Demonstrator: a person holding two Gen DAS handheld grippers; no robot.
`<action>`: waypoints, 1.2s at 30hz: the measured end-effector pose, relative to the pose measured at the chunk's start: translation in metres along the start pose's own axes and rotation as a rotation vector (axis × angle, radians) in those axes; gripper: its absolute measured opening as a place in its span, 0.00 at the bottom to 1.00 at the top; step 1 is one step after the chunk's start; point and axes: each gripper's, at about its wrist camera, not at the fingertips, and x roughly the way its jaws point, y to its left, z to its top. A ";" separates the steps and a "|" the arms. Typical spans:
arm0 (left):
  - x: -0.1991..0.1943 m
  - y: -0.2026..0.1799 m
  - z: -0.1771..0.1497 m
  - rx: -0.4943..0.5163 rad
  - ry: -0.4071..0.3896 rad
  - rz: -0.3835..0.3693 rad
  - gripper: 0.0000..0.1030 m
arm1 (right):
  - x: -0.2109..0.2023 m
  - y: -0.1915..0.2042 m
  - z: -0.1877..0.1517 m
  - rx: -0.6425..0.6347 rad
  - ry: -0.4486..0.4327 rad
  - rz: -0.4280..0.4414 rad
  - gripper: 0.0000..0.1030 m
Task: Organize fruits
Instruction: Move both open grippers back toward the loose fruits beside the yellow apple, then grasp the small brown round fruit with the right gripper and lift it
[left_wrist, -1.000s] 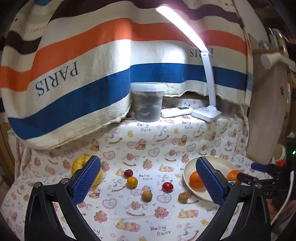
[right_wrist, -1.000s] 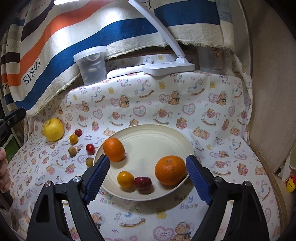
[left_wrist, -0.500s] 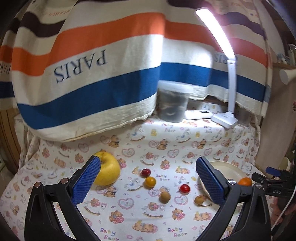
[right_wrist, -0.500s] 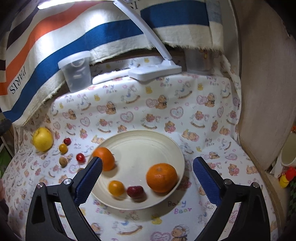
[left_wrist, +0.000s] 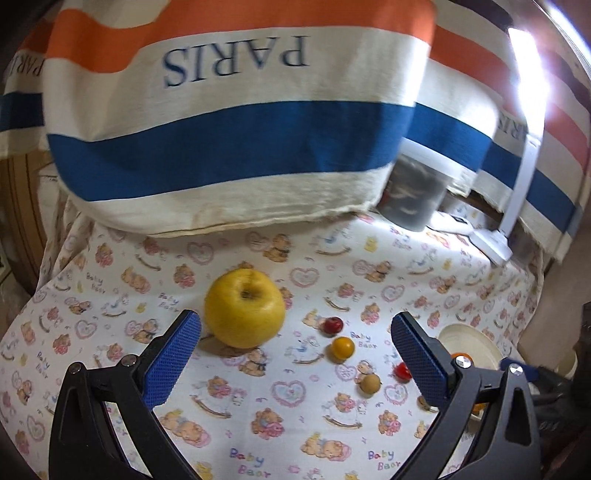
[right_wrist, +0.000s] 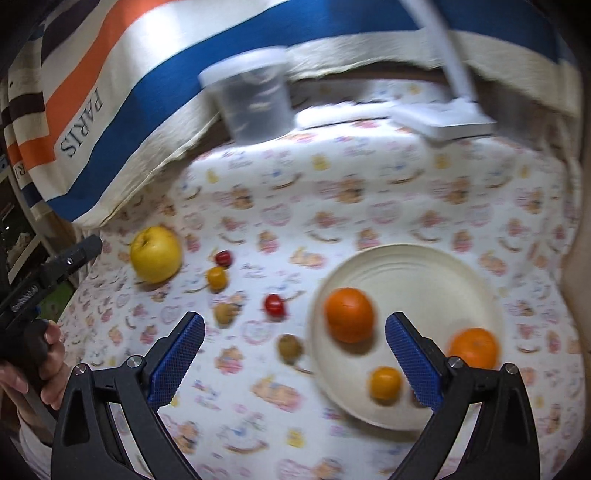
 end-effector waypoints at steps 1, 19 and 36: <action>0.001 0.003 0.000 -0.006 -0.001 0.009 0.99 | 0.007 0.007 0.002 -0.006 0.012 0.013 0.96; 0.033 0.027 -0.005 -0.055 0.113 0.096 0.99 | 0.111 0.070 -0.002 -0.114 0.183 0.014 0.55; 0.028 0.002 -0.008 0.063 0.061 0.053 0.99 | 0.047 0.047 -0.008 -0.172 -0.088 0.059 0.23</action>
